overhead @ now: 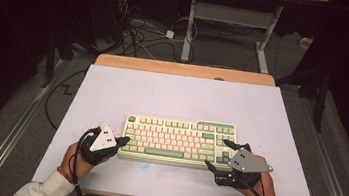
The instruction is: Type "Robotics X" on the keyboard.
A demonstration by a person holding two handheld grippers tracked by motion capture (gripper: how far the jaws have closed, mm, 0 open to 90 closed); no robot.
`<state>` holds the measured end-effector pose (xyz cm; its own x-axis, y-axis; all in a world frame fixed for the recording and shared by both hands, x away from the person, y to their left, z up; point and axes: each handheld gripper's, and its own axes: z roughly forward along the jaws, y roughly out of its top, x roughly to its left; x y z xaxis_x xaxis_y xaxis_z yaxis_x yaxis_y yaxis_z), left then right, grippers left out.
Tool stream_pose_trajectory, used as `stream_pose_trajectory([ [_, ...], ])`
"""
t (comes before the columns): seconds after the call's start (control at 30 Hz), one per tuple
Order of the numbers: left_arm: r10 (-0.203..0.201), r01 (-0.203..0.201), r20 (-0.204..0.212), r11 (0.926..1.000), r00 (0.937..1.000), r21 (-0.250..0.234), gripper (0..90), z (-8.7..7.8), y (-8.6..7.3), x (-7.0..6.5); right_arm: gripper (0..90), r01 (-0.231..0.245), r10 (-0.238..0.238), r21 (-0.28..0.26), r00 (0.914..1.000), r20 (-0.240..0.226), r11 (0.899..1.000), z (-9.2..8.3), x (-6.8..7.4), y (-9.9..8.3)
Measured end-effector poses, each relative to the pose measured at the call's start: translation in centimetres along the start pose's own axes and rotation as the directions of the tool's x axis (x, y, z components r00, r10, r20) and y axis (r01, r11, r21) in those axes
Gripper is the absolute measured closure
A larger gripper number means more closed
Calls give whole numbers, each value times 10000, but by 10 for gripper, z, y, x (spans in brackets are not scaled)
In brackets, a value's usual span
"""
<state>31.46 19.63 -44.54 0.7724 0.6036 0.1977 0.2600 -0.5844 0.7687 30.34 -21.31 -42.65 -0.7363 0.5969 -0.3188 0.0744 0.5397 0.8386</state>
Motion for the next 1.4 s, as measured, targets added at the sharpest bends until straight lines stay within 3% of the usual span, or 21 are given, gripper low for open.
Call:
stream_pose_trajectory([
  [0.17,-100,99,219,9999,9997,57,877,6,7,2,192,-2,2,3,10000,59,10000,-1,-1,0],
  [0.57,81,-116,747,9989,9972,459,878,35,27,3,193,75,-75,74,10000,19,9999,0,1,-1],
  [0.97,143,-221,849,9956,9963,907,878,56,34,5,194,-9,9,167,10000,37,9999,-2,0,-4],
  [1.4,57,-142,825,9945,9966,1033,877,59,33,7,194,77,-77,145,10000,-1,9999,-1,1,-4],
])
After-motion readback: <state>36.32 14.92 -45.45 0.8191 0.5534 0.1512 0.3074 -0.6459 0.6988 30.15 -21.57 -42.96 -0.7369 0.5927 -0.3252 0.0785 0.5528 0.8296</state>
